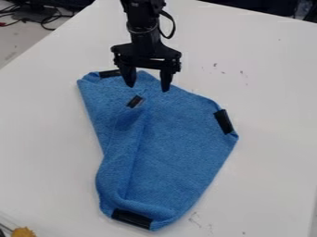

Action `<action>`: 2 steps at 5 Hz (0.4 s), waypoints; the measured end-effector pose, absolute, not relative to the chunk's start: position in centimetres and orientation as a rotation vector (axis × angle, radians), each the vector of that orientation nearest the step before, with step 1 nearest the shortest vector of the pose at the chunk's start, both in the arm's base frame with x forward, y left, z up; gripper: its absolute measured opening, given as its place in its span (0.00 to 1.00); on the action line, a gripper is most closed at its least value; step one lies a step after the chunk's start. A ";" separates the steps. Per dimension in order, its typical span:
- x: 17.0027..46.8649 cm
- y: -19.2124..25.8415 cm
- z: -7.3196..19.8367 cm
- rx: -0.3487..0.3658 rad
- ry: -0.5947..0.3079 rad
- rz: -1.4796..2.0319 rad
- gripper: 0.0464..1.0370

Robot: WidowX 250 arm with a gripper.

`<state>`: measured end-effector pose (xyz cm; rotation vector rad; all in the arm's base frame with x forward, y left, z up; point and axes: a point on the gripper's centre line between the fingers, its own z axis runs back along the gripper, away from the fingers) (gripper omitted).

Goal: Fold the cloth from right to left

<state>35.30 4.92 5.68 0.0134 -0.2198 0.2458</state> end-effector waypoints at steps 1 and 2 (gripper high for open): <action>34.9 4.8 4.6 0.014 -0.183 0.250 0.96; 35.1 2.5 5.0 0.035 -0.165 0.226 0.96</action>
